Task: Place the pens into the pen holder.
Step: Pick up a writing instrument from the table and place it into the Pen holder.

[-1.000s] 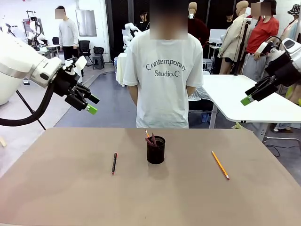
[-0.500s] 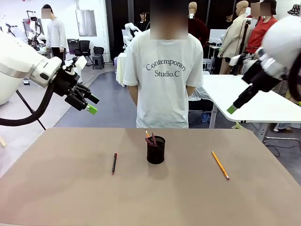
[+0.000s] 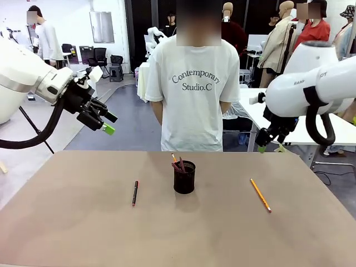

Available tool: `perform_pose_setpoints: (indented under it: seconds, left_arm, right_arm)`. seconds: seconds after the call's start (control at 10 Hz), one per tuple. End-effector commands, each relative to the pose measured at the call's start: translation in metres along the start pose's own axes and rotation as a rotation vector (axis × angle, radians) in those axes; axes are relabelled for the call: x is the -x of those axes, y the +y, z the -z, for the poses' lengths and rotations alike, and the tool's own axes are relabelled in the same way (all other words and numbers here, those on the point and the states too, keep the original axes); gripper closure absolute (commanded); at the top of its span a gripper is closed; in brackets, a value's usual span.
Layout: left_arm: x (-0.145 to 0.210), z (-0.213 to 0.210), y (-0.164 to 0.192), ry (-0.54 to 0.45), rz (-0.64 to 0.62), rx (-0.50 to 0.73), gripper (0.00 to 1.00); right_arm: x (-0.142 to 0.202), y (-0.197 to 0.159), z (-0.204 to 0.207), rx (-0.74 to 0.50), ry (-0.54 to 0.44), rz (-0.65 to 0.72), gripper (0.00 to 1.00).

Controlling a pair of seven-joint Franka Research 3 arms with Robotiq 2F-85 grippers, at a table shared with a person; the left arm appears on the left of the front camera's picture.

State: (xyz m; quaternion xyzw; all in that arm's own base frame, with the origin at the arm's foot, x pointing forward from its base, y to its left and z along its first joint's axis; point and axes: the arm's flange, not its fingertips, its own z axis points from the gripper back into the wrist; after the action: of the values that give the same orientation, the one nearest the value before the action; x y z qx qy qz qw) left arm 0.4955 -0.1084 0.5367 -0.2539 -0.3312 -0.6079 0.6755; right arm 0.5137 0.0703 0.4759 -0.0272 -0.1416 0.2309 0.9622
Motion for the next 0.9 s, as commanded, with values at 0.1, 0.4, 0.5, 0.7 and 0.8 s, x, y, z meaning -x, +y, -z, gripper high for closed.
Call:
perform_pose_setpoints:
  seconds: [0.1,0.4,0.5,0.7,0.8]
  left_arm:
    - [-0.001,-0.002,-0.001,0.016,-0.008,-0.005,0.0]
    - [-0.001,-0.002,-0.001,0.016,-0.008,-0.005,0.0]
    - [-0.001,-0.002,-0.001,0.016,-0.008,-0.005,0.0]
    - [-0.001,-0.002,-0.001,0.016,-0.008,-0.005,0.0]
    - [-0.001,-0.002,-0.001,0.016,-0.008,-0.005,0.0]
  right_arm:
    - [0.0,0.0,0.0,0.0,0.0,0.0,0.0]
    - [0.0,0.0,0.0,0.0,0.0,0.0,0.0]
    - [0.0,0.0,0.0,0.0,0.0,0.0,0.0]
    - [-0.01,0.009,0.027,-0.044,0.047,0.059,0.0]
    - [-0.024,0.01,0.043,-0.077,0.08,0.089,0.0]
